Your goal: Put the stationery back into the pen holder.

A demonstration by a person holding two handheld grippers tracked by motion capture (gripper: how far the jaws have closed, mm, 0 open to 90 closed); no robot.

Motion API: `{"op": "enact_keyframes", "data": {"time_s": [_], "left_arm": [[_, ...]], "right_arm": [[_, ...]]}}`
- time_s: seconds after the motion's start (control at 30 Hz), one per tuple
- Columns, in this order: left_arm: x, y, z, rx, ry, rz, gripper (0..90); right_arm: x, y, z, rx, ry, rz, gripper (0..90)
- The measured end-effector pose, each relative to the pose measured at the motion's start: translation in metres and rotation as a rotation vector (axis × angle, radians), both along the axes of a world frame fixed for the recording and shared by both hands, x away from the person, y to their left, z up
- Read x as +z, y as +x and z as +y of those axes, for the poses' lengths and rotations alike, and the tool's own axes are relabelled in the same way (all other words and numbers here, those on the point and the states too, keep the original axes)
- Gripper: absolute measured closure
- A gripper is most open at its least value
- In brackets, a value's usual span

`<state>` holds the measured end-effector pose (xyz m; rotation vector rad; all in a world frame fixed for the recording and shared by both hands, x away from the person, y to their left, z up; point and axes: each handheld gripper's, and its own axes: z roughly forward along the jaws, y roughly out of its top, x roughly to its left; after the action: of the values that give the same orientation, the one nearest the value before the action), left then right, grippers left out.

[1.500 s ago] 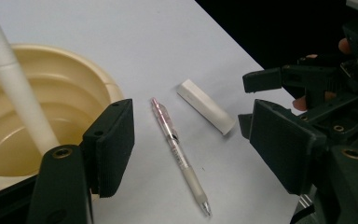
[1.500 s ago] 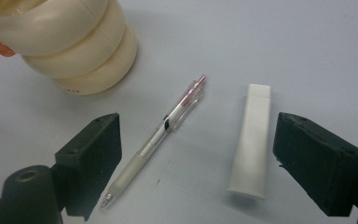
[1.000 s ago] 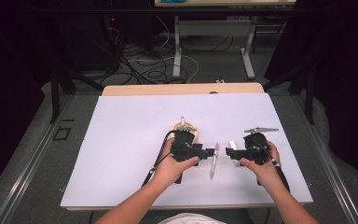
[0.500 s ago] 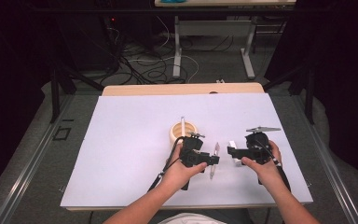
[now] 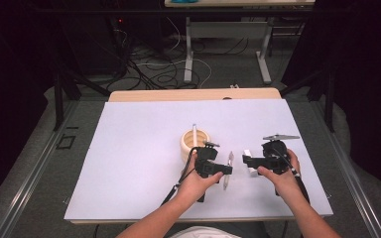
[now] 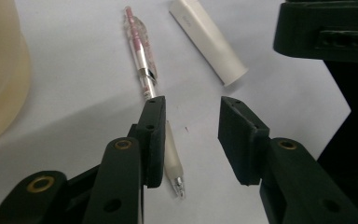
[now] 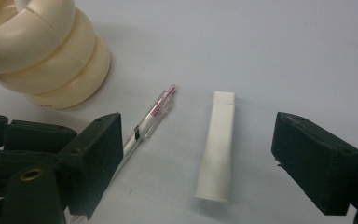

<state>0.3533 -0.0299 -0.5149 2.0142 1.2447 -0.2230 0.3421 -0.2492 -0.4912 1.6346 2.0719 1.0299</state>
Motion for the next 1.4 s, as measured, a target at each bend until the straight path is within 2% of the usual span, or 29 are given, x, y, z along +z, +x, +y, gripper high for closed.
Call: {"op": "enact_keyframes", "data": {"time_s": [0.07, 0.8, 0.97, 1.4], "left_arm": [[-0.002, 0.001, -0.002, 0.002, 0.003, 0.013, 63.2], [-0.024, 0.008, -0.018, 0.034, 0.092, 0.051, 67.1], [-0.028, 0.011, -0.02, 0.034, 0.11, 0.062, 70.7], [-0.028, 0.014, -0.019, 0.065, 0.108, 0.092, 77.6]], "right_arm": [[0.0, 0.0, 0.0, 0.002, 0.0, 0.002, 16.3], [-0.001, 0.001, -0.002, 0.002, 0.011, 0.004, 16.2], [-0.001, 0.001, -0.002, 0.001, 0.01, 0.006, 16.2], [-0.002, 0.001, -0.001, 0.006, 0.01, 0.009, 16.2]]}}
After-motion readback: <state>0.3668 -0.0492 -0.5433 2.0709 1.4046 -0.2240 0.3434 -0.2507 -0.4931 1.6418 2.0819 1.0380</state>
